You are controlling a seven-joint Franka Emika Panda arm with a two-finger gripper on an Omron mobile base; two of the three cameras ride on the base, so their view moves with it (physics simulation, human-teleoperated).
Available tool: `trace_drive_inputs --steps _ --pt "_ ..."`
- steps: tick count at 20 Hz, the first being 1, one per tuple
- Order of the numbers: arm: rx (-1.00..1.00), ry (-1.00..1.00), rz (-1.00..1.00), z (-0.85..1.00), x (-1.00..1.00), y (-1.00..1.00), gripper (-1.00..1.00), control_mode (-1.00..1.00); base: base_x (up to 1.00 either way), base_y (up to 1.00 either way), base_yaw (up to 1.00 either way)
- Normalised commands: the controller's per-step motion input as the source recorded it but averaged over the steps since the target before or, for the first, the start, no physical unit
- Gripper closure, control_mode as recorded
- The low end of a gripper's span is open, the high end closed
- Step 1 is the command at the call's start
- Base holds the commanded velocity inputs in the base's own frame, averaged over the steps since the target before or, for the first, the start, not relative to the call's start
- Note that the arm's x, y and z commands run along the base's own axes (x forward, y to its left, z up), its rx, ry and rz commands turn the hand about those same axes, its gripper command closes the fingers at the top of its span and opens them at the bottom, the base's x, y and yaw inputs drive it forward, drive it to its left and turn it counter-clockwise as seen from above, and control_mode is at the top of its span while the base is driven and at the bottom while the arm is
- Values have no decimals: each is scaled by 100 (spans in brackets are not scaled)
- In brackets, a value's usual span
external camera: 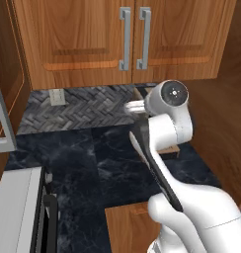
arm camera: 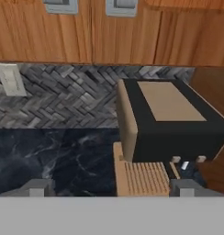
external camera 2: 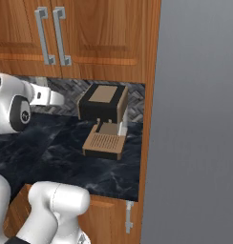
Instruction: Get the candle and the wine from the cabinet and move them to the dining counter.
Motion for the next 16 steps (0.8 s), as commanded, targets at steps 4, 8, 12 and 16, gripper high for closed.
trace_drive_inputs --steps 4,8,12,16 --pt "0 -17 -1 41 0 -4 -100 -100 0 0 0" --pt "0 -17 0 38 0 -7 -100 -100 0 0 0" --pt "0 -14 0 37 6 -1 -100 -100 0 0 0" --pt "0 -17 4 40 5 0 -100 -100 0 0 0"
